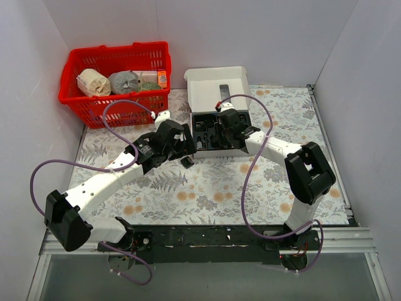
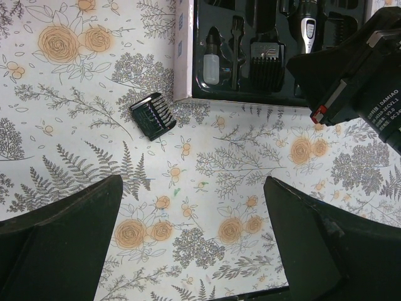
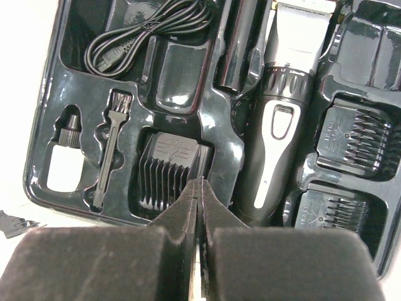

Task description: Sort the hair-cutting tools

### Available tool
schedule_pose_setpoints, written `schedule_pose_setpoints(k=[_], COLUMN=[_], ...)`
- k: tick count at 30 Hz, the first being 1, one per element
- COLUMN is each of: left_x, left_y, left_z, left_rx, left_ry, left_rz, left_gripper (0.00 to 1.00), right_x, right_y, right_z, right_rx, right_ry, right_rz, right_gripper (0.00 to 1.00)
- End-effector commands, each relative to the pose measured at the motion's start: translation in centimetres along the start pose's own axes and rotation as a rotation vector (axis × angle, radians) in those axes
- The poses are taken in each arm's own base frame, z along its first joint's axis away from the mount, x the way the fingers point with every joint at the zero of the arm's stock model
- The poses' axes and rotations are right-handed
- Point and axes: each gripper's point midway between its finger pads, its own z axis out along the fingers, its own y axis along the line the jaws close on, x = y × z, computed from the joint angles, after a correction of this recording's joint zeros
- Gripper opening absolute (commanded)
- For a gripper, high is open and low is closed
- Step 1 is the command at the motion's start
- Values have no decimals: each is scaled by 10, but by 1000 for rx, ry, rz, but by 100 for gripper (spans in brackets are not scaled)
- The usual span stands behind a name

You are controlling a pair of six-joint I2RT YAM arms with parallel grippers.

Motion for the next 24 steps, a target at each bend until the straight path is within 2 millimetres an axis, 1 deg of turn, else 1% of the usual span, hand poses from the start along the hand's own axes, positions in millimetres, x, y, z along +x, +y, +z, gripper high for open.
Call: schedule_pose_setpoints(k=[1,5,13,15,19,21,24], left_x=[-6,-7,-6,-5,-5,-5,-5], left_y=[-3,-3,-3,-2,-2,-3,-3], left_z=[-3,-3,-1,0,1,1,0], left_rx=[12,8,0,-3,-2,0,3], left_ry=[-21,-23,-20,-19,-18,-18,-18], left_rz=[3,6,13,13,13,13,10], left_gripper=[98,98,98,98,98,98,98], right_x=[-27,-22,-3,-1,-6,-12,-27], right_y=[2,3,7,7,3,1,2], right_z=[5,12,28,30,25,22,10], right_rx=[-24,-34,-56,-55,-37,-28,-35], right_ry=[-68,-51,-3,2,-11,-27,-64], right_rz=[12,16,21,21,18,16,21], right_gripper=[1,1,1,1,1,1,1])
